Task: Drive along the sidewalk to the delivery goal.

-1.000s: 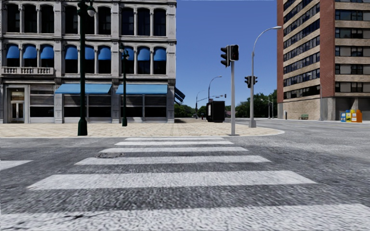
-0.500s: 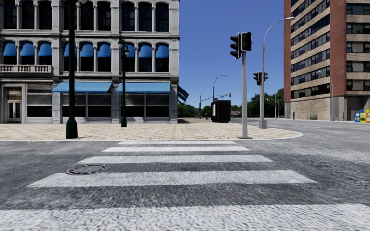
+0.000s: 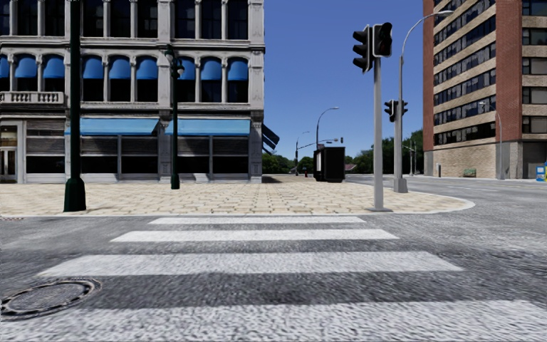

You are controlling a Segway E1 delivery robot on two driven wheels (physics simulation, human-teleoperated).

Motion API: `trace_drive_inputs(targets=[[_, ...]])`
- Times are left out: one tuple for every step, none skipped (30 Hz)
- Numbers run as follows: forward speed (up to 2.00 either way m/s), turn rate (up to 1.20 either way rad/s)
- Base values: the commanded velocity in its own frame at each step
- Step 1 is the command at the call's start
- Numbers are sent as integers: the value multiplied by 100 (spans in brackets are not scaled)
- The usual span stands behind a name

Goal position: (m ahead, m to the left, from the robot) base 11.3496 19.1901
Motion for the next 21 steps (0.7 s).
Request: trace_drive_inputs(targets=[[200, 0], [200, 0], [200, 12], [200, 38], [200, 50], [200, 50], [200, 52], [200, 6], [200, 0], [200, 0], [200, 0], [200, 0], [200, 0], [200, 0], [200, 0], [200, 0], [200, 0], [200, 0], [200, 0], [200, 0], [200, 0]])
